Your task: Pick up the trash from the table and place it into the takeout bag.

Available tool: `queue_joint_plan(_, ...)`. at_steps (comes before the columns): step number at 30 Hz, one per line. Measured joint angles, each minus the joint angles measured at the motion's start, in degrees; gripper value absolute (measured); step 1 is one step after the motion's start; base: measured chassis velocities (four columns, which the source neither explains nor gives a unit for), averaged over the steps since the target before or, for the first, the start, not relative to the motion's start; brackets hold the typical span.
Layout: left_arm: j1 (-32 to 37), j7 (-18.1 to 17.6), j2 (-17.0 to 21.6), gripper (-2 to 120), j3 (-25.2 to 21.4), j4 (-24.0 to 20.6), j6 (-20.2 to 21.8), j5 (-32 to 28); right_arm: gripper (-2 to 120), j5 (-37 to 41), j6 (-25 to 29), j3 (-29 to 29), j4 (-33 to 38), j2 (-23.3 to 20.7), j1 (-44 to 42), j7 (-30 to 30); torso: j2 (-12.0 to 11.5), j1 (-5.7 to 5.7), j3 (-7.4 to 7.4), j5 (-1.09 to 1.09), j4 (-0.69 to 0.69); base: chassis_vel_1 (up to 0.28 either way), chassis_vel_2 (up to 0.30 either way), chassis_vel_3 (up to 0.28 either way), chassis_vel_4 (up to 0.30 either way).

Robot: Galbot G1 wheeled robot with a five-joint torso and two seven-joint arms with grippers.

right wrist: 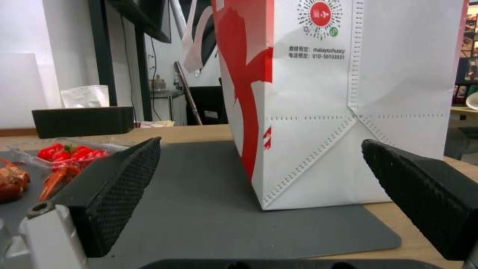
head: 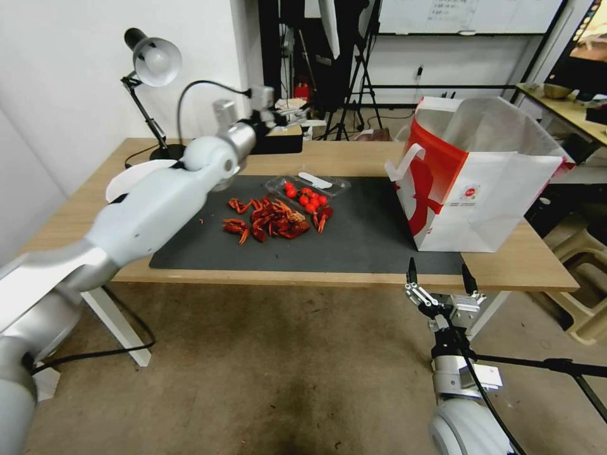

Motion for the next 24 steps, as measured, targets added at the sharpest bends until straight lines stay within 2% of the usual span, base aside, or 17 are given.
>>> queue_joint_plan(2, 3.6, -0.4, 2.7, 100, -3.2, -3.2, -0.1, 0.7, 100, -0.1, 0.0, -0.1, 0.0, 0.0, 0.0, 0.0, 0.0, 0.0, 0.0, 0.0, 0.0, 0.0, 0.0, 0.0, 0.0)
queue_joint_plan(3, 3.6, -0.4, 2.7, 100, -3.2, -3.2, -0.1, 0.7, 100, -0.1, 0.0, -0.1, 0.0, 0.0, 0.0, 0.0, 0.0, 0.0, 0.0, 0.0, 0.0, 0.0, 0.0, 0.0, 0.0)
queue_joint_plan(5, 7.2, -0.6, 4.7, 100, -6.8, -6.1, -0.1, 1.6, 100, -0.3, 0.0, -0.4, 0.0, 0.1, 0.0, 0.0, 0.0, 0.0, 0.0, 0.0, 0.0, 0.0, 0.0, 0.0, 0.0)
queue_joint_plan(7, 8.3, -0.8, 5.3, 100, -8.0, -6.9, -0.1, 1.9, 100, -0.4, 0.0, -0.4, 0.0, 0.2, 0.0, 0.0, 0.0, 0.0, 0.0, 0.0, 0.0, 0.0, 0.0, 0.0, 0.0)
queue_joint_plan(9, 13.3, -1.0, 7.3, 100, -12.0, -10.3, -0.1, 2.8, 100, -0.5, -0.1, -0.7, 0.0, 0.2, 0.1, -0.1, 0.0, 0.0, 0.0, 0.01, -0.01, 0.0, 0.0, 0.0, 0.0)
queue_joint_plan(10, 13.3, -1.0, 7.3, 100, -12.0, -10.3, -0.1, 2.8, 100, -0.5, -0.1, -0.7, 0.0, 0.2, 0.1, -0.1, 0.0, 0.0, 0.0, 0.01, -0.01, 0.0, 0.0, 0.0, 0.0)
queue_joint_plan(16, 23.6, -1.1, 10.2, 100, -18.8, -14.7, -0.4, 4.9, 100, -0.5, -0.1, -1.0, -0.2, 0.0, 0.6, -0.1, 0.0, 0.0, 0.0, -0.02, -0.01, 0.0, 0.0, 0.0, 0.0)
queue_joint_plan(21, 27.5, -1.1, 11.4, 100, -22.0, -16.3, -0.6, 5.7, 100, -0.5, -0.3, -1.4, -0.4, -0.1, 1.1, -0.2, 0.0, 0.0, 0.0, 0.01, 0.0, 0.0, 0.0, 0.0, 0.0)
queue_joint_plan(24, 31.9, -1.3, 12.4, 100, -25.7, -18.1, -1.2, 6.5, 100, -0.4, -0.4, -1.6, -0.5, -0.2, 1.4, -0.2, 0.0, 0.0, 0.0, 0.01, 0.0, 0.0, 0.0, 0.0, 0.0)
